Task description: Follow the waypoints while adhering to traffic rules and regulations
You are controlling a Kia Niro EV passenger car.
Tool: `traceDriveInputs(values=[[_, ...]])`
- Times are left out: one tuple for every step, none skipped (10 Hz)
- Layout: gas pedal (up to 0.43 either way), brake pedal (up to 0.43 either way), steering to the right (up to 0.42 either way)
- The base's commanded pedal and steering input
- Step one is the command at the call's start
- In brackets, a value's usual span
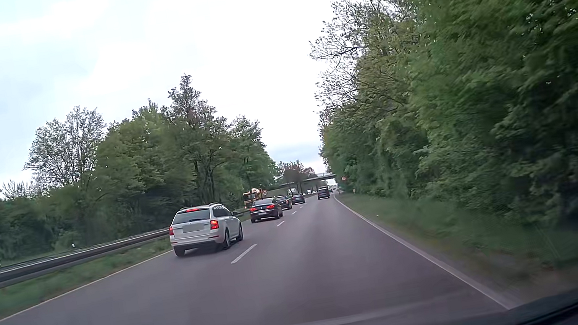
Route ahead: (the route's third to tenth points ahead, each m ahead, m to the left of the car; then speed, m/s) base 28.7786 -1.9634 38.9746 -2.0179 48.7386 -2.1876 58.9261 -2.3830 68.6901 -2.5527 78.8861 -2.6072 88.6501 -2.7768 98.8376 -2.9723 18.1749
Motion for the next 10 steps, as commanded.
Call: traceDriveInputs(values=[[0.110, 0.000, 0.000], [0.110, 0.000, 0.000], [0.110, 0.000, 0.000], [0.110, 0.000, 0.000], [0.110, 0.000, 0.000], [0.098, 0.000, 0.000], [0.098, 0.000, 0.000], [0.098, 0.000, 0.000], [0.098, 0.000, 0.000], [0.098, 0.000, 0.000]])
